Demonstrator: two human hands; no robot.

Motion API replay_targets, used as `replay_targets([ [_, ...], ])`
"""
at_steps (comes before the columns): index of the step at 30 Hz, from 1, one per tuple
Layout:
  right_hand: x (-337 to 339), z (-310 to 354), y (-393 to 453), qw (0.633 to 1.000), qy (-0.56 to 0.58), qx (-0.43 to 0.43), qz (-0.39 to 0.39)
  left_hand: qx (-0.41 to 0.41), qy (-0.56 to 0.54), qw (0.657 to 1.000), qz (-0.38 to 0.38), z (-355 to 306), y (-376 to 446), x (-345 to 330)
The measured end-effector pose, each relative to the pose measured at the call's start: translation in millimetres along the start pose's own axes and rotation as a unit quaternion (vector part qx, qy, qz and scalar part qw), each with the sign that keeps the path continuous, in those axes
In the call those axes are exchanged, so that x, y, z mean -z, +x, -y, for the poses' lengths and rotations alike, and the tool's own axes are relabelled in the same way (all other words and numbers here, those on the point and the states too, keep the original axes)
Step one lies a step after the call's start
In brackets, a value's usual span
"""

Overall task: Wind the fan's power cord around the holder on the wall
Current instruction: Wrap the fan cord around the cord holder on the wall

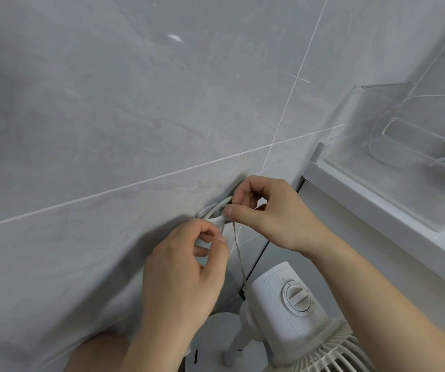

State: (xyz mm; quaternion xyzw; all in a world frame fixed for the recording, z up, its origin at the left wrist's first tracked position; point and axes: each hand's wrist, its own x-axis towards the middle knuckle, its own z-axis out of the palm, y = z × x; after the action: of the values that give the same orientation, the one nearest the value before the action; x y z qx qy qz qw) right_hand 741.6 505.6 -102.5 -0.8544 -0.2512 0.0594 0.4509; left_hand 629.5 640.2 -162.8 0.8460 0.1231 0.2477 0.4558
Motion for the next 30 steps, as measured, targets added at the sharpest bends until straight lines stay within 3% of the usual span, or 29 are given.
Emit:
replay_targets([
  [3,-10.3,0.7,0.3,0.999,-0.032,-0.011,-0.028,0.007,0.075,0.997,0.003,-1.8,-0.8,4.0],
  [8,-20.6,2.2,-1.3,0.996,-0.061,-0.007,-0.068,0.02,0.091,0.996,0.005,-3.9,-1.1,5.9],
  [26,-15.8,-0.3,2.0,0.997,-0.062,0.004,-0.039,0.061,0.066,0.994,0.068,0.2,-1.9,-1.9],
  [30,-14.1,-0.7,0.4,0.998,-0.045,0.001,-0.035,0.074,0.007,0.994,0.086,6.9,-1.5,-10.3],
])
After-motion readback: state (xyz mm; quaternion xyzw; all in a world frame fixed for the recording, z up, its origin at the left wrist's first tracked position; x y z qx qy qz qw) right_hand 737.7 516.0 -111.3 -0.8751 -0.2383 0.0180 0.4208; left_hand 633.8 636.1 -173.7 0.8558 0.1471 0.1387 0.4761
